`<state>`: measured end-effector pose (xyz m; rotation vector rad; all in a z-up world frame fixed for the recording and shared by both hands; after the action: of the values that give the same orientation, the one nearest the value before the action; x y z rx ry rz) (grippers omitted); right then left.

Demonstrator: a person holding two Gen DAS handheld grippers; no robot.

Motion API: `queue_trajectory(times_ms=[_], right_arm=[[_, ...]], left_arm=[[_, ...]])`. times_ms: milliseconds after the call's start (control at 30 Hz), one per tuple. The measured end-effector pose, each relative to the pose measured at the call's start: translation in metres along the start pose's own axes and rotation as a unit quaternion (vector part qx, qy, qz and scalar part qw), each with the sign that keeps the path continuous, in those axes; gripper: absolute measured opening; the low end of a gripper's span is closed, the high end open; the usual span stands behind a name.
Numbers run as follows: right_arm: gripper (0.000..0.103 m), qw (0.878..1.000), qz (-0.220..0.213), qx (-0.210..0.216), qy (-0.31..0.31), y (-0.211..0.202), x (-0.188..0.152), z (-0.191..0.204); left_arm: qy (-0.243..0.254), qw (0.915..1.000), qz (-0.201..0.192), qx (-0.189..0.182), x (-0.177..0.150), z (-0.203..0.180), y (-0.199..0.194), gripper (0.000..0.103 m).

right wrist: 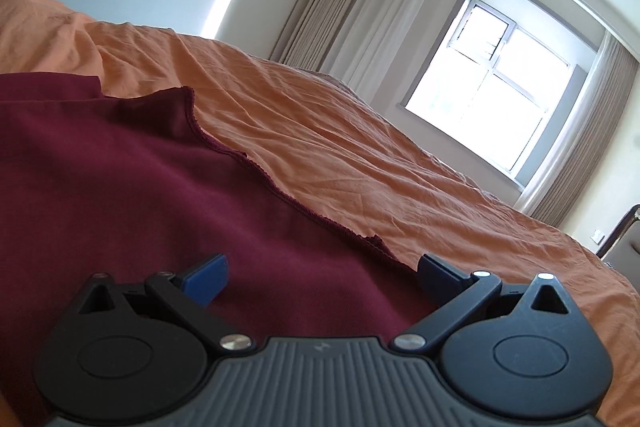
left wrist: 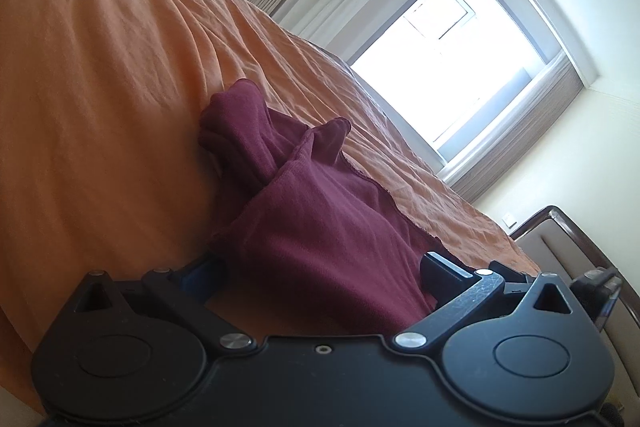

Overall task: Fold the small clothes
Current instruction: 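Open both tools and move them over the folded shirt, then grasp the maroon shirt edge with the left tool and lift it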

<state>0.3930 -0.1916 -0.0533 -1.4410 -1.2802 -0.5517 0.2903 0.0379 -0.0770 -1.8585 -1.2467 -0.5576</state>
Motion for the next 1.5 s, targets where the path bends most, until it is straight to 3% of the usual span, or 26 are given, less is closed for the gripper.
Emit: queue_trajectory(times_ms=[333,600,867,1233,1500], right_arm=[[0.103,0.994,-0.034,-0.032,0.095,-0.063,-0.044,0.001],[0.103,0.989,-0.057,-0.063,0.122,-0.067,-0.07,0.01],[0.103,0.987,-0.081,-0.08,0.114,-0.072,-0.076,0.015],[0.103,0.986,-0.082,-0.078,0.119,-0.07,-0.078,0.015],[0.103,0.986,-0.081,-0.077,0.121,-0.07,-0.078,0.015]], left_arm=[[0.025,0.9995,-0.005,0.019,-0.005,-0.006,0.002,0.102],[0.006,0.9993,-0.001,0.036,-0.007,-0.005,0.002,0.102],[-0.035,0.9991,-0.003,0.025,0.002,-0.001,-0.005,0.102],[0.0,0.9982,-0.053,0.03,0.014,-0.019,-0.01,0.097],[-0.026,0.9954,-0.049,0.078,0.02,-0.004,0.008,0.085]])
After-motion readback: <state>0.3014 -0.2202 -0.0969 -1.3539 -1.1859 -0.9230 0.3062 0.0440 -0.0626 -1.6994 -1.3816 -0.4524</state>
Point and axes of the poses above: each gripper's, at about its wrist camera, not at the fingertips, and y roughly the way its jaws point, z to its left, x to its top, the point moved 7 cm from there along y, roughly the way its jaws point, and after that the axes turned 6 degrees about y, right-handed, at the moved point
